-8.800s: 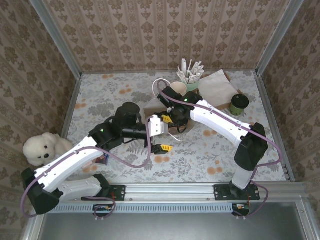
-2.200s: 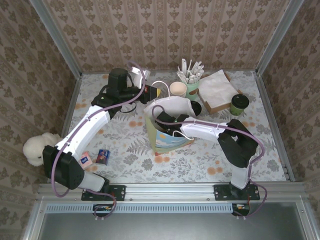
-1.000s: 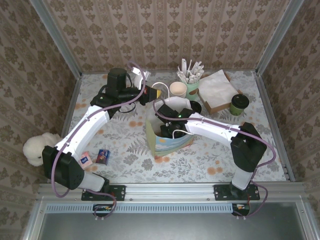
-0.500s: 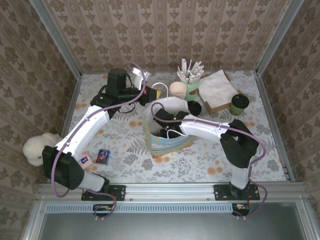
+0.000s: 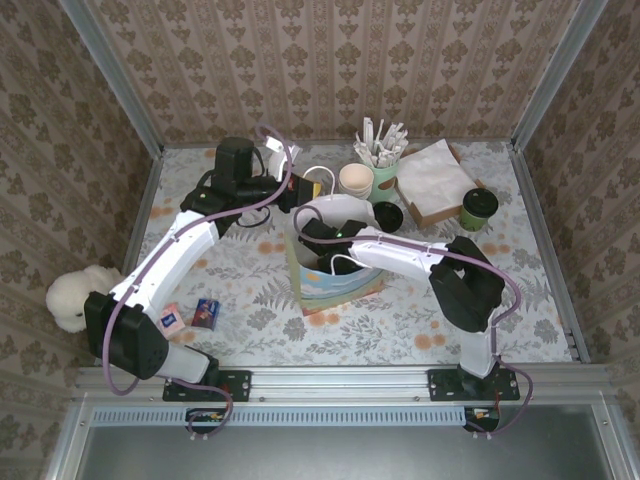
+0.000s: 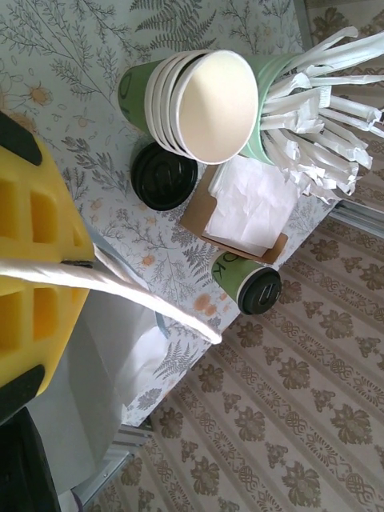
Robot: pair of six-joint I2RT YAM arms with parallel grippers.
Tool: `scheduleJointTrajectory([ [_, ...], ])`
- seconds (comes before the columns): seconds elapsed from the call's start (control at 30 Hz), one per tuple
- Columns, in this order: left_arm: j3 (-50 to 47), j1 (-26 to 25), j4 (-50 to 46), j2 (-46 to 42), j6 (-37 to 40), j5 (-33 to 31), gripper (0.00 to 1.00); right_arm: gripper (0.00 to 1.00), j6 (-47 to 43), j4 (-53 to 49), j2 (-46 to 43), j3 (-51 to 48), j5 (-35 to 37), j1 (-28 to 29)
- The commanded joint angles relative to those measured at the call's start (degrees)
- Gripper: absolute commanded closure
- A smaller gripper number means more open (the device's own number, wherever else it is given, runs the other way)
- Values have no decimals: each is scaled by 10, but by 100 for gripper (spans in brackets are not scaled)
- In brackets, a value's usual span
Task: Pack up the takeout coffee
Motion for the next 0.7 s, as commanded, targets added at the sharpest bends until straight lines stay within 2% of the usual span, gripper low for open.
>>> scheduleJointTrajectory([
  [0.0,19,0,-17,-12,15,19,100,80,-6,-56,7,36,21,4],
  [0.2,13,0,-30,-17,22,10,100,75,6,-59,-27,42,-5,11],
  [0.33,16,0,-35,-16,28,11,100,73,7,-55,-1,24,20,10],
  [0.5,23,0,-39,-13,26,13,100,71,-16,-121,38,109,39,26],
  [0.67,18,-1,-46,-19,29,4,100,68,-23,-89,17,106,17,30],
])
